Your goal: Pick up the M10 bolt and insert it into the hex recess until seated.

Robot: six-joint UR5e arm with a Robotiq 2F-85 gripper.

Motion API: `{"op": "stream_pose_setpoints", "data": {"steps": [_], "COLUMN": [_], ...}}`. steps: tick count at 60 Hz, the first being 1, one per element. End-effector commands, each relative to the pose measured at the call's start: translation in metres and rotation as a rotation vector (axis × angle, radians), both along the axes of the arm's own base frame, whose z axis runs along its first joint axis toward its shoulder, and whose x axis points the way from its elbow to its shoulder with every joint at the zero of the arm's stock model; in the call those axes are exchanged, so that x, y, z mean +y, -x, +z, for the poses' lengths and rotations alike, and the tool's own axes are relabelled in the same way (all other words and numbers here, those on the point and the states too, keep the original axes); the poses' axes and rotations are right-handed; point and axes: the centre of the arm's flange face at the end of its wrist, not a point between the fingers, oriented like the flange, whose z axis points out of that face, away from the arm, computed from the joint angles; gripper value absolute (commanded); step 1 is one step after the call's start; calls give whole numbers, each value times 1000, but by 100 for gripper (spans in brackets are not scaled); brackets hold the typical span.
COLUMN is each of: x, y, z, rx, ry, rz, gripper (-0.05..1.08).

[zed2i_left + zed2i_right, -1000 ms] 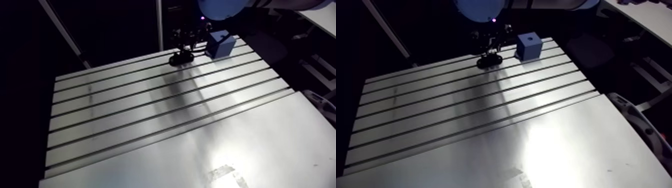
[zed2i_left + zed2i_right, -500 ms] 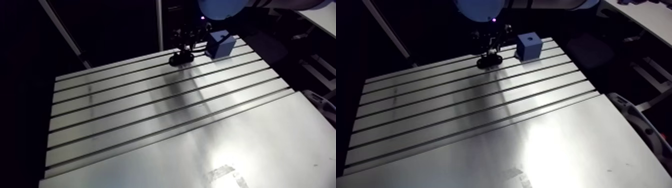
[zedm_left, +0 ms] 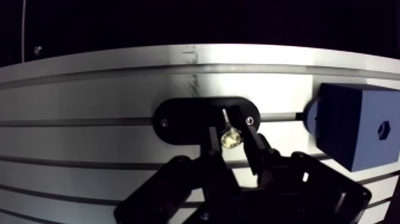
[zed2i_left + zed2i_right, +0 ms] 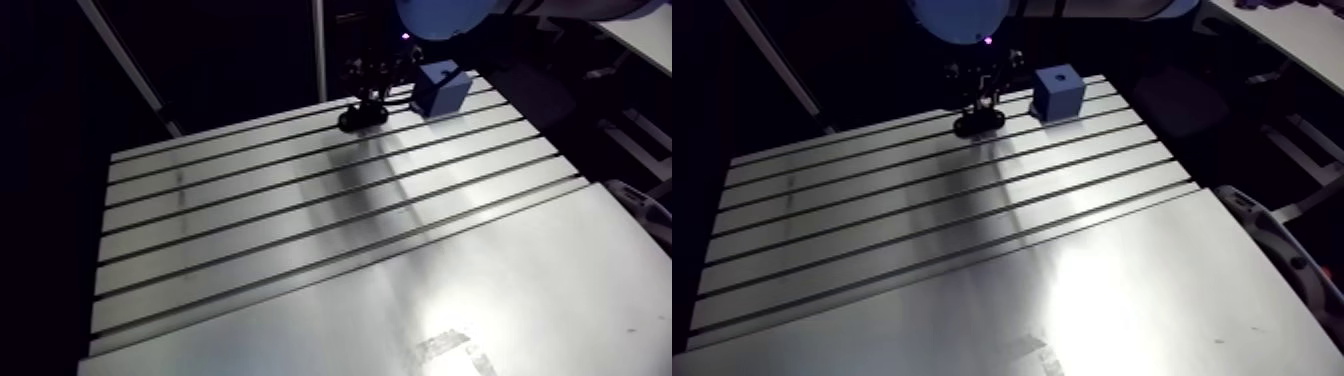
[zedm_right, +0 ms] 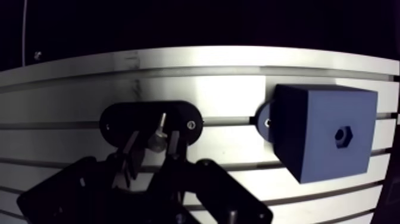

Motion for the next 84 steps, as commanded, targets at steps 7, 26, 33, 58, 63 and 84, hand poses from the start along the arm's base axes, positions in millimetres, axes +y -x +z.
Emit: {"op": "stream_pose_setpoints", "data": {"steps": [7,26,33,58,63,84], "x": [-1,0,-1,-2,-2,-6], "y": [0,1,1,0,1,-1], "z": [-4,-4,-3,-3,-1,22], "rx": [-8,-5,-4,-4,1,29], "ry": [3,3,3,8,7,-3], "rz": [1,2,3,5,5,11], "gripper": [65,67,68,76,77,80]}}
